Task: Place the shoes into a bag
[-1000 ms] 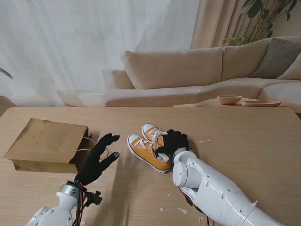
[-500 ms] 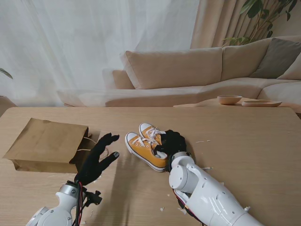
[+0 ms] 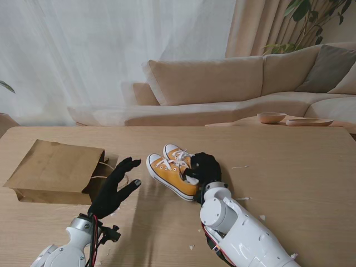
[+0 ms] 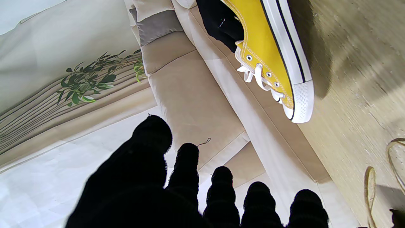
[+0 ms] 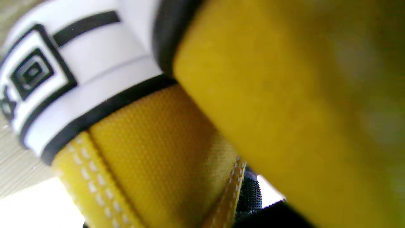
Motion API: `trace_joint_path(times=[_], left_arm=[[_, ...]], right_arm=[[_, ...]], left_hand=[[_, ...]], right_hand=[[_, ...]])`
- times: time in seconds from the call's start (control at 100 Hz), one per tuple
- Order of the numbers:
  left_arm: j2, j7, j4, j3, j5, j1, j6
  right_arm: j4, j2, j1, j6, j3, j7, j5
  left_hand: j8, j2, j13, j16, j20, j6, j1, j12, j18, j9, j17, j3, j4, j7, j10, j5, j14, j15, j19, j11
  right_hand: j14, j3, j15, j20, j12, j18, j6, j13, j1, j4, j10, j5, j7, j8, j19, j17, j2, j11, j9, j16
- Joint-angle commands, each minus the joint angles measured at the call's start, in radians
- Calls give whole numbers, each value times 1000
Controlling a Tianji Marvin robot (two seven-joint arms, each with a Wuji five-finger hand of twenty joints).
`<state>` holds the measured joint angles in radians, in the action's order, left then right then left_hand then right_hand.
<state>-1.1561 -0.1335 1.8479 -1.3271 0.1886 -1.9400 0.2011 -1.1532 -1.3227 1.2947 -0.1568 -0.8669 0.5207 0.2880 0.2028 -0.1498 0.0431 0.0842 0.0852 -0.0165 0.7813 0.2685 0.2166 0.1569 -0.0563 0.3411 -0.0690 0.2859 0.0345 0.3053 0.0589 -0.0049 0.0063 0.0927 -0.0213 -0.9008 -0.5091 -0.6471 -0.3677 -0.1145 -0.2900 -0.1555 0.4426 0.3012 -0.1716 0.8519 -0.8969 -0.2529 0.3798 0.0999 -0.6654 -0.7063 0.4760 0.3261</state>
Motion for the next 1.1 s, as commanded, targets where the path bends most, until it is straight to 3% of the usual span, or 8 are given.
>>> trace_joint_path(times=[0.0,0.16,0.24,0.32,0.43,0.73,0.96,1.09], left_arm=[[-2,12,5,0,3,-4,3],[-2,11,5,0,3,-3,4],[-2,10,5,1,4,-3,4],[-2,10,5,1,4,-2,4],[-3,9,4,1,4,-2,4],[-3,5,1,3,12,-1,3],[0,7,1,12,45,12,-15],[12,44,12,13,105,35,-60]], right_arm=[[-30,-12,-2,23,-4,2,-1],[-31,-14,1,39,-8,14,-2],[-30,-14,2,47,-9,15,-3],[-29,-13,4,58,-10,19,-1],[-36,-10,11,72,-13,31,18],[-96,3,55,100,-34,88,93],[-166,22,110,134,-68,106,141],[-210,40,149,159,-90,100,180]], left_hand=[[11,24,-17,13,-13,-9,18,3,-34,-2,0,-17,-7,9,-12,14,-26,-12,-21,12],[11,24,-17,12,-14,-9,19,3,-35,-1,1,-17,-7,9,-11,15,-26,-12,-21,12],[11,24,-18,12,-14,-9,18,3,-34,-1,0,-18,-7,8,-11,15,-25,-13,-21,12],[12,24,-18,12,-14,-8,17,3,-35,-1,1,-18,-7,9,-12,16,-26,-13,-21,13],[11,24,-17,12,-14,-8,16,3,-35,-1,1,-18,-7,8,-12,15,-26,-13,-21,13],[12,23,-17,12,-14,-8,18,3,-34,0,1,-17,-6,9,-10,17,-25,-12,-21,14],[13,3,-16,16,-13,6,43,10,-31,9,1,-2,-3,13,3,28,-19,-9,-20,27],[20,-33,-14,58,0,30,55,32,-22,14,0,37,2,22,24,48,-2,2,-15,63]], right_hand=[[39,-156,-11,13,-10,25,-274,-5,47,-7,-42,56,-46,-80,8,1,55,-31,-7,11],[50,-74,-16,13,-19,31,-278,-1,185,-40,-41,67,2,-408,17,-6,147,-58,-25,14],[52,-84,-17,13,-21,33,-267,1,204,-52,-44,96,13,-488,15,-11,159,-63,-21,14],[55,-92,-17,12,-22,33,-267,1,209,-57,-46,103,0,-519,15,-12,167,-67,-20,14],[56,-90,-21,8,-29,34,-270,3,207,-65,-40,104,19,-638,16,-18,202,-85,-26,16],[65,-26,-38,2,-36,35,-298,13,208,-72,-27,67,41,-739,9,-26,268,-107,-50,24],[66,-19,-35,-1,-34,35,-311,18,203,-71,-28,65,50,-752,7,-30,268,-105,-59,22],[66,-26,-33,-3,-33,31,-314,17,199,-71,-28,74,62,-749,6,-29,257,-104,-59,21]])
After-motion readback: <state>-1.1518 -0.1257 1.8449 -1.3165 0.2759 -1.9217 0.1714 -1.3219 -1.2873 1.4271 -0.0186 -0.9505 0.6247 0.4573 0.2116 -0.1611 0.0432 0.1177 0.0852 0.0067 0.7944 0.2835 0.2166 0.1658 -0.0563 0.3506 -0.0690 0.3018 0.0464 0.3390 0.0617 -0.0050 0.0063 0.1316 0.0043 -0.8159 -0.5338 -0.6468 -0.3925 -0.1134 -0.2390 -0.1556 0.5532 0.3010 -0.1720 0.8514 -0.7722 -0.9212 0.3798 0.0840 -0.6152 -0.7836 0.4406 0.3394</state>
